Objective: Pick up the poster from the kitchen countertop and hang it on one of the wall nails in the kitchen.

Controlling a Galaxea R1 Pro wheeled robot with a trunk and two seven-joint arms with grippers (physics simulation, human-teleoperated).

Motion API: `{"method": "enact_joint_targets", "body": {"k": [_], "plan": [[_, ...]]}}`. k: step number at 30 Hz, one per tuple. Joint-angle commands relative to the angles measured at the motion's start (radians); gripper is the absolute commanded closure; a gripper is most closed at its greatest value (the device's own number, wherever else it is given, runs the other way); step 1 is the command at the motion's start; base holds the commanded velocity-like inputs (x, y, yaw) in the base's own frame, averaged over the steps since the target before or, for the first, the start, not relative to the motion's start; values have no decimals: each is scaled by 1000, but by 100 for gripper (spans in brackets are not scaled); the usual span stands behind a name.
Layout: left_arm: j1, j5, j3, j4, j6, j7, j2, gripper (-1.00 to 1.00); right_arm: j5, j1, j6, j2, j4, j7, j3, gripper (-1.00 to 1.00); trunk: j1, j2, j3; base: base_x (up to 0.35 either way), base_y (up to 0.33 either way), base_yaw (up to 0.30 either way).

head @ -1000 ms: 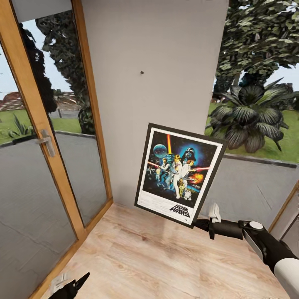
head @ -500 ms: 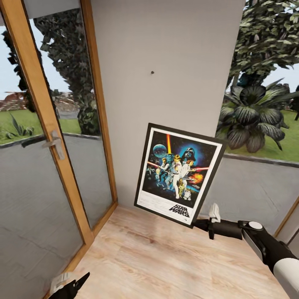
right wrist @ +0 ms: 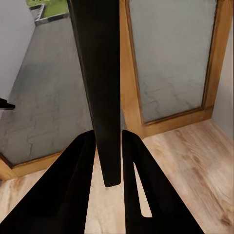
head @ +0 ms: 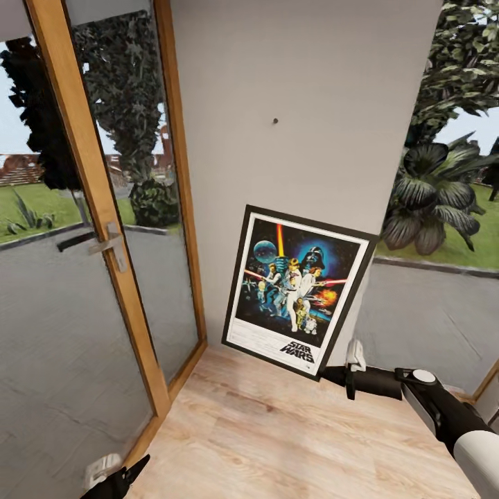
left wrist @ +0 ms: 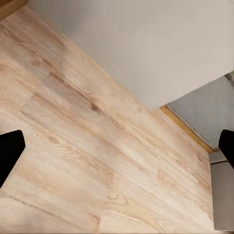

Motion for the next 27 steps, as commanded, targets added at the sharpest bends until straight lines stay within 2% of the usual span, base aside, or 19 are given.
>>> {"method": "enact_joint_targets", "body": {"k": [1, 6, 21, 27], "plan": [[-1, 4, -3, 2, -6, -3, 0, -100, -7, -2, -7, -1, 1, 0, 6, 100, 1, -2, -1, 117, 338, -217], [-1, 4, -3, 2, -7, -1, 0, -100, -7, -2, -6, -1, 1, 0, 6, 100, 1, -2, 4, 67, 193, -247], [-1, 4, -3, 2, -7, -2, 1, -100, -7, -2, -7, -1, 2, -1, 6, 100, 1, -2, 20, 5, 10, -264], [-1, 4, -3, 2, -7, -2, 2, -100, -7, -2, -6, -1, 3, -1, 6, 100, 1, -2, 26, 117, 96, -265]]}}
